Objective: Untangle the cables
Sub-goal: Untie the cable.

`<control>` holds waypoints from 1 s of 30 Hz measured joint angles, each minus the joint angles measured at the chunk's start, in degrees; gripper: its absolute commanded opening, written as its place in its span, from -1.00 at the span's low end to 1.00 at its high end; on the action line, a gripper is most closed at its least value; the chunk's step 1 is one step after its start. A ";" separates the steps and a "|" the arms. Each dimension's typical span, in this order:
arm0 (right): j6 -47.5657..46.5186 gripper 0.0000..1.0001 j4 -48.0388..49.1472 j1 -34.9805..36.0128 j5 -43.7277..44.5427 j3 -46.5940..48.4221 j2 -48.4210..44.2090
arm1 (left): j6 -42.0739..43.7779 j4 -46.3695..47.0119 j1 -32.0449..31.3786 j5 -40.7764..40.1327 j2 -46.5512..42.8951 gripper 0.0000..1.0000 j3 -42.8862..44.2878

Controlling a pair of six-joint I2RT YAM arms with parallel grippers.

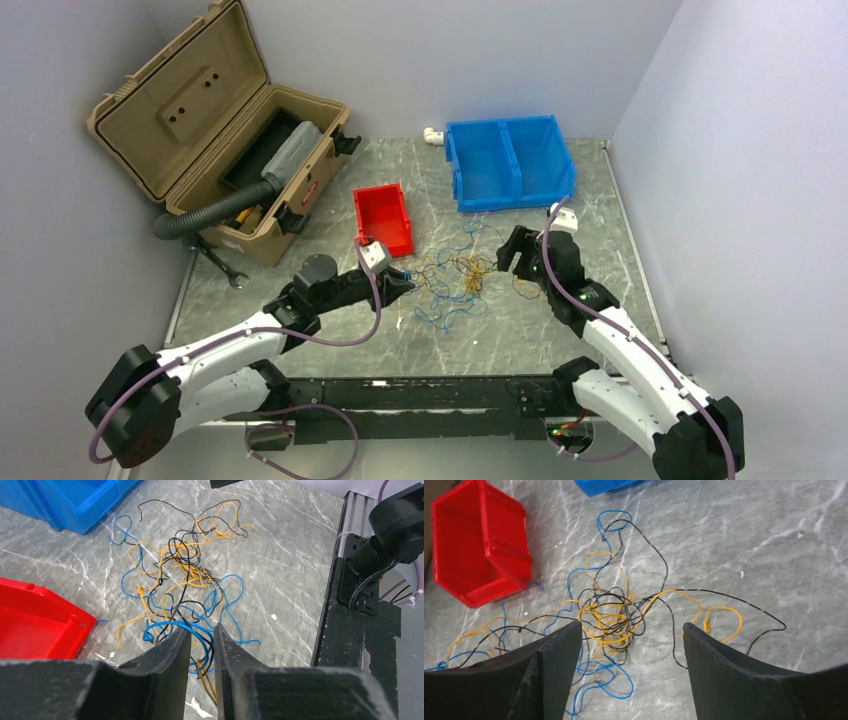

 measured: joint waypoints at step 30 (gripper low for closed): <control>1.16 -0.47 9.42 9.25 -9.84 2.27 31.39 | -0.04 1.14 0.00 2.99 3.74 -0.37 0.11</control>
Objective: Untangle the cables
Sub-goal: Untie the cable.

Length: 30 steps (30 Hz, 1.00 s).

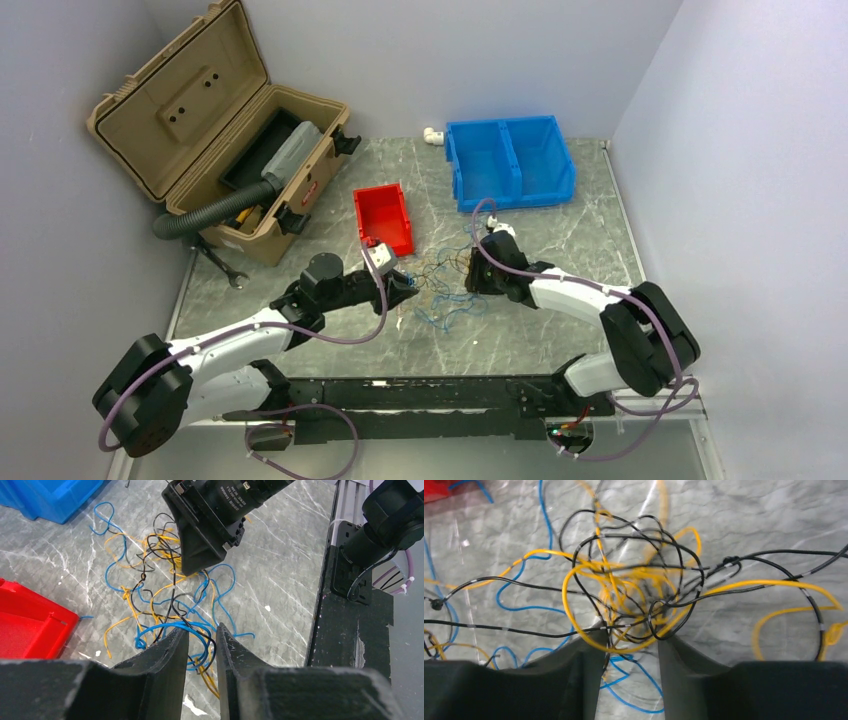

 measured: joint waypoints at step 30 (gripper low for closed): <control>4.79 -1.00 -23.96 -1.33 22.05 10.40 -33.40 | -0.48 0.07 0.00 2.93 9.46 -0.20 5.40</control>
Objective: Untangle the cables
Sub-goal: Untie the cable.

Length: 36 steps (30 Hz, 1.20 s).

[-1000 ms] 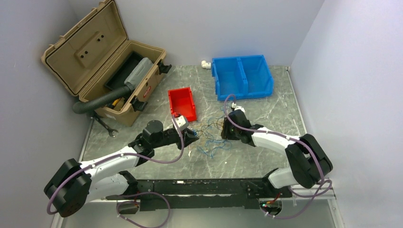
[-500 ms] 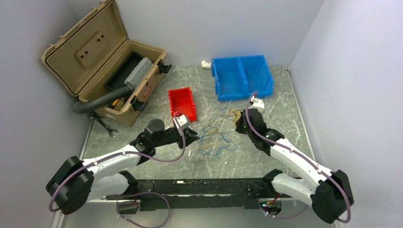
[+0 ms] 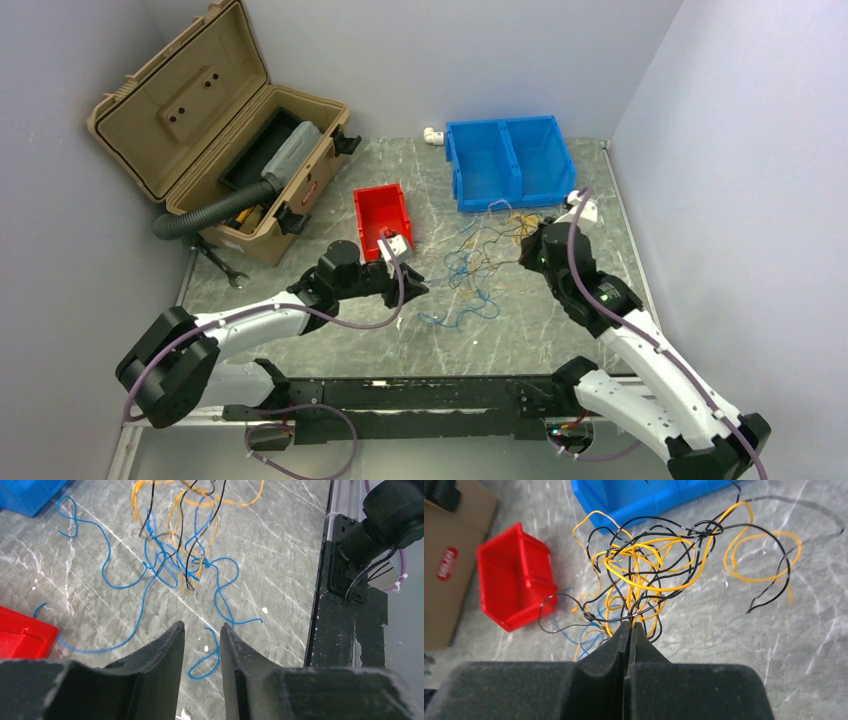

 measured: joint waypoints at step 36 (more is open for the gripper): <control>6.23 -1.00 -2.51 -2.43 11.58 5.92 4.20 | 0.09 -20.44 -11.85 -10.38 24.76 0.45 21.24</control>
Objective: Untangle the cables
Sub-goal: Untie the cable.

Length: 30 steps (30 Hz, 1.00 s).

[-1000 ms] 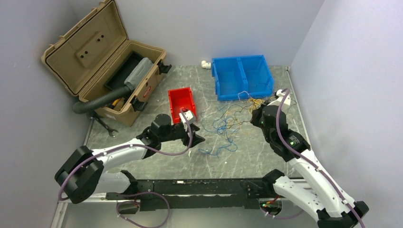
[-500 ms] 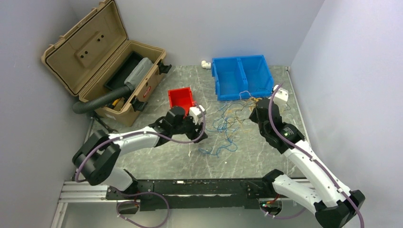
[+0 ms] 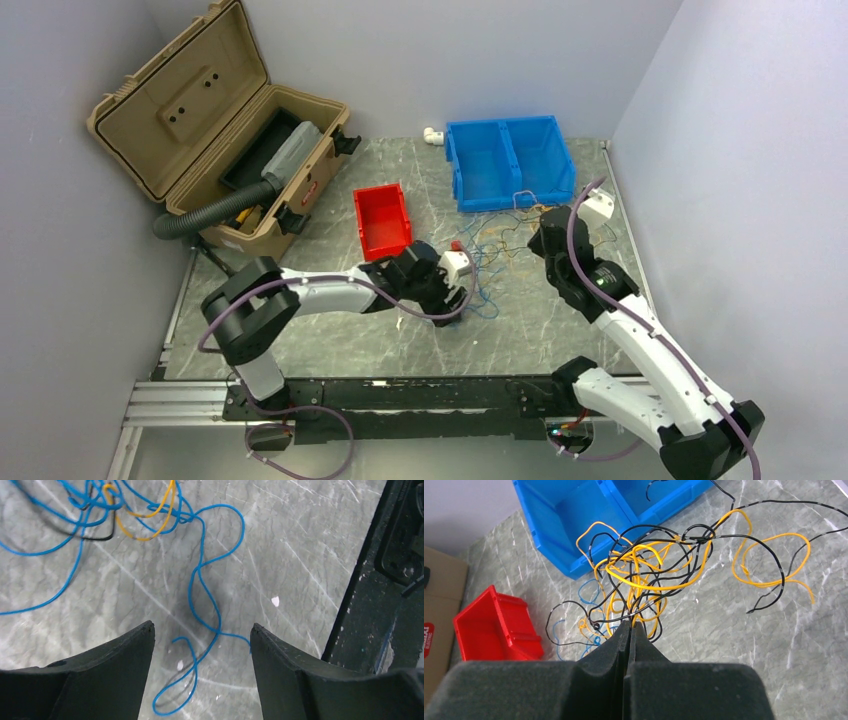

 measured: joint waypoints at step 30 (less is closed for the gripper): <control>5.73 -1.00 -3.91 -13.73 -2.27 -4.04 3.17 | -8.37 -21.07 -5.77 -22.67 -20.37 -1.00 4.07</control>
